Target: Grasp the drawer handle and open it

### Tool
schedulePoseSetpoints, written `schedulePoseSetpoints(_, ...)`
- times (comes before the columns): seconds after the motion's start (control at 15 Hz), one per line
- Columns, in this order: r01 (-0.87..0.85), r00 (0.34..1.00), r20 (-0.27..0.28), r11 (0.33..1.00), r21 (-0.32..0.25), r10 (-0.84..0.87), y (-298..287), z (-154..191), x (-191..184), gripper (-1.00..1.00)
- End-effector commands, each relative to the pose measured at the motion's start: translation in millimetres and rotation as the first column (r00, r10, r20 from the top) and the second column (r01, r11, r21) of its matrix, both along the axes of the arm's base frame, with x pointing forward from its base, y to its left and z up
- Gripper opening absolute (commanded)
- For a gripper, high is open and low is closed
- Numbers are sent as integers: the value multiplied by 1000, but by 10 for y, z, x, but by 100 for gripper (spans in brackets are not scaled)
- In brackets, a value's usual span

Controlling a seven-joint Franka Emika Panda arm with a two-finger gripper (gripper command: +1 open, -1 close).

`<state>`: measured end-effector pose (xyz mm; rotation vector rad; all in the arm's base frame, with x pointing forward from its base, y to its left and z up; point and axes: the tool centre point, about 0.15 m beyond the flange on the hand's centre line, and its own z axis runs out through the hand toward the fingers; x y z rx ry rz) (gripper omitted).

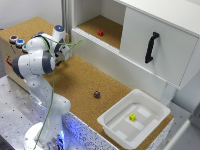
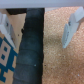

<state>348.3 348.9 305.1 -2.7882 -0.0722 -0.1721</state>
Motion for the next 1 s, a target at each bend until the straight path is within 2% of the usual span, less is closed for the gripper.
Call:
schedulePoseSetpoints(0.0, -14, 1000, 3, 998, 67, 14, 144, -128, 100, -100)
schedulePoseSetpoints(0.4, -26, 1000, 18, 997, 76, 25, 106, -83, 109, -100)
schedulePoseSetpoints(0.6, 1, 1000, 18, 991, 136, -4, -66, -123, 103, -100)
schedulePoseSetpoints(0.93, -11, 1000, -1, 989, 149, 11, -381, -242, 111, -100)
